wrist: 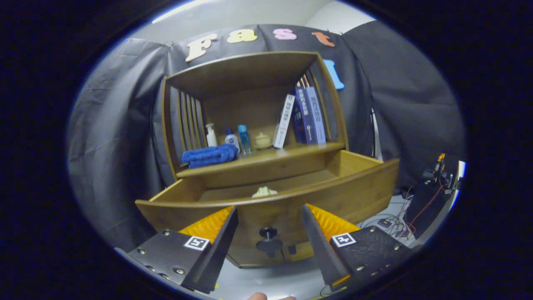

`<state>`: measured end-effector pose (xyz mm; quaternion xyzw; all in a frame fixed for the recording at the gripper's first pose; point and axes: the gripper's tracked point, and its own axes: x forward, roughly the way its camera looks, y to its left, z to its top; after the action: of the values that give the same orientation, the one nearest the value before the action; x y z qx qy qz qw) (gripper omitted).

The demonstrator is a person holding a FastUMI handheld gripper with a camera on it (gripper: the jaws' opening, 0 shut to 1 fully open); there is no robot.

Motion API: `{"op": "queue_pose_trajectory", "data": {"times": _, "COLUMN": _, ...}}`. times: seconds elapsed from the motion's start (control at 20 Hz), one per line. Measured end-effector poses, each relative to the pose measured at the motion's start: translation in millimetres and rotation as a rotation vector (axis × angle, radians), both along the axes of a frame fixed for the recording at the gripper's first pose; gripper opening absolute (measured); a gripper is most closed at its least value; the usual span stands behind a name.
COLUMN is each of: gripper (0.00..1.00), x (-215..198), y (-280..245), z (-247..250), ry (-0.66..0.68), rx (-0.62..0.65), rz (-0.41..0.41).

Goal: Pull open the drawer, take out the items inside it, and place them on the countertop above the cabinet.

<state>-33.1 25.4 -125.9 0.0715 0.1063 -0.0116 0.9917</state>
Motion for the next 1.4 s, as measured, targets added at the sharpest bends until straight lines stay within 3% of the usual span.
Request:
{"op": "queue_pose_trajectory", "data": {"times": 0.3, "gripper": 0.91, "x": 30, "y": 7, "z": 60, "ry": -0.087, "rx": -0.091, "rz": 0.012}}
{"op": "queue_pose_trajectory", "data": {"times": 0.65, "gripper": 0.91, "x": 95, "y": 25, "z": 70, "ry": 0.031, "rx": -0.113, "rz": 0.014}}
{"op": "queue_pose_trajectory", "data": {"times": 0.95, "gripper": 0.92, "x": 137, "y": 17, "z": 17, "ry": 0.334, "rx": -0.063, "rz": -0.116}}
{"op": "queue_pose_trajectory", "data": {"times": 1.2, "gripper": 0.92, "x": 153, "y": 23, "z": -17, "ry": 0.487, "rx": 0.009, "rz": -0.161}}
{"op": "queue_pose_trajectory", "data": {"times": 1.4, "gripper": 0.90, "x": 150, "y": 24, "z": -51, "ry": 0.655, "rx": -0.033, "rz": -0.166}}
